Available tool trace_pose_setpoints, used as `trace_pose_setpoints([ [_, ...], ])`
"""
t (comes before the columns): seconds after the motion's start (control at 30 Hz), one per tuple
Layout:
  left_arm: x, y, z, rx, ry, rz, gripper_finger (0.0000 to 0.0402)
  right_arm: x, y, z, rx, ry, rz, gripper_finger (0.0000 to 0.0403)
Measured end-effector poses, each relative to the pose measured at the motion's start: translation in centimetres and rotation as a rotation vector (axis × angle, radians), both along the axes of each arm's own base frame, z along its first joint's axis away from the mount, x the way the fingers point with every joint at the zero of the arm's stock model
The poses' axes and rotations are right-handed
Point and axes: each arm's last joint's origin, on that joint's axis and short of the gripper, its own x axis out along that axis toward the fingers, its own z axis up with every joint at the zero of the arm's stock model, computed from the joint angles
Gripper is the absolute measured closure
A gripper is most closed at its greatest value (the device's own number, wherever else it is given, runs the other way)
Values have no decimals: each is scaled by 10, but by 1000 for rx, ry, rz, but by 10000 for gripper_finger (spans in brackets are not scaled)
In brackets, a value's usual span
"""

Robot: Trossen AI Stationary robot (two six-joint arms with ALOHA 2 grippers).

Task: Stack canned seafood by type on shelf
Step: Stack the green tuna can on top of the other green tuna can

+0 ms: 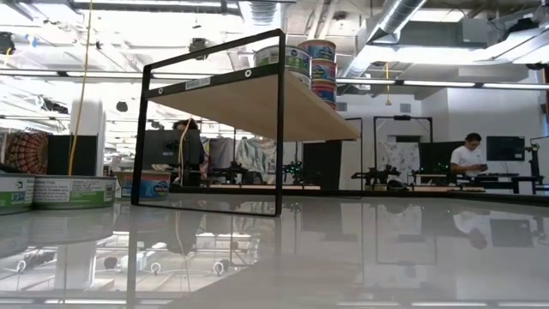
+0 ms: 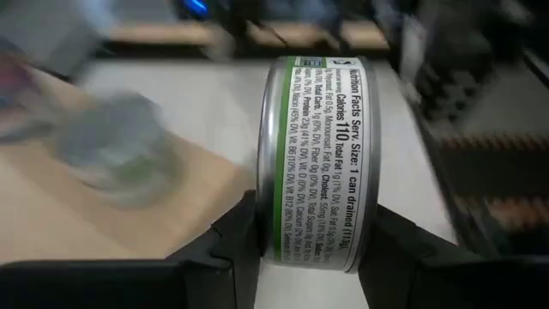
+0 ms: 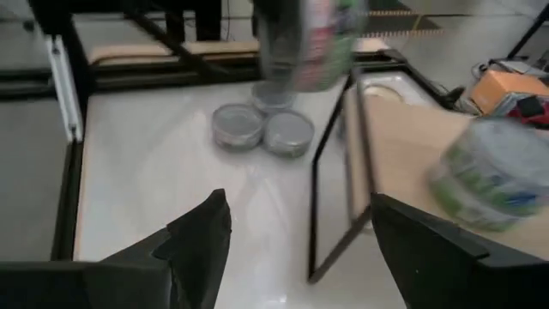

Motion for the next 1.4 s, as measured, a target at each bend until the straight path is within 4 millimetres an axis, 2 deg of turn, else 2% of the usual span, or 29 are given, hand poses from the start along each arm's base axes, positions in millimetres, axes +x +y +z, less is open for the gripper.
trace_pose_setpoints([
  [0.13, 13, 32, 14, -30, -107, 138, 258, -5, -36, 16, -18, 86, -37, 98],
  [0.3, 37, 82, 17, -160, -117, 113, 258, -25, -83, 30, 7, 117, -108, 98],
  [0.47, 52, 132, 16, -349, -130, 72, 258, -51, -115, 23, 40, 82, -146, 98],
  [0.57, 60, 154, 10, -444, -103, 69, 258, -65, -129, 13, 78, 18, -161, 98],
  [0.7, 73, 170, -6, -510, -37, 75, 258, -72, -135, -11, 95, -43, -142, 98],
  [0.93, 84, 190, -25, -522, 31, 106, 258, -75, -139, -30, 110, -67, -126, 98],
  [1.2, 83, 200, -27, -528, 41, 75, 251, -71, -143, -26, 89, -89, -120, 98],
  [1.4, 84, 199, -31, -544, 70, 43, 207, -68, -148, -25, 98, -96, -127, 98],
])
